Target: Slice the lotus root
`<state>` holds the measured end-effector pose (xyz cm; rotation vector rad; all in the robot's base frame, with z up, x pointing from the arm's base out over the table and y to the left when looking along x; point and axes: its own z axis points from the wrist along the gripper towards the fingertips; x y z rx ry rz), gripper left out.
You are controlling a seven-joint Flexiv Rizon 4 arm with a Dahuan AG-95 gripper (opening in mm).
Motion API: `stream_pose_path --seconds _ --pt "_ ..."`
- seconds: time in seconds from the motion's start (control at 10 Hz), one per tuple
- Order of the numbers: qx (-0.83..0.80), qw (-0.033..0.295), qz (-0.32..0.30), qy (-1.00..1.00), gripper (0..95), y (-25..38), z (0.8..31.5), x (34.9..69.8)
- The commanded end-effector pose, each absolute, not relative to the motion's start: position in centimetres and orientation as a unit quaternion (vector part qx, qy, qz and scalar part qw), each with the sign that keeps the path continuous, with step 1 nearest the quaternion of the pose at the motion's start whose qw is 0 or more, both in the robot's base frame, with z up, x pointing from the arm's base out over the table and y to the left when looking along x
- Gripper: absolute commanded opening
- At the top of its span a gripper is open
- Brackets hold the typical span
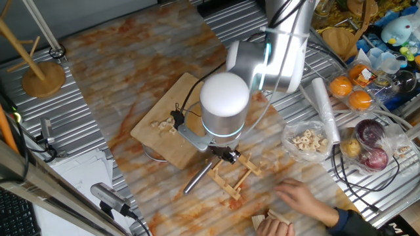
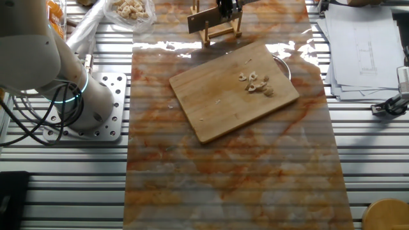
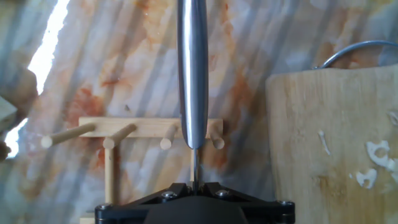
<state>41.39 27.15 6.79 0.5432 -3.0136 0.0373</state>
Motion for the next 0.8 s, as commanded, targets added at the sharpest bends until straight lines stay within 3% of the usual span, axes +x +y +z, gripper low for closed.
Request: stream_pose_path --seconds 0.1,0.8 --pt "0.181 0.035 0.015 -0.983 0.0 27.0 6.3 41.3" --pt "0.194 0.031 0.021 -0.980 0.0 27.0 4.4 41.3"
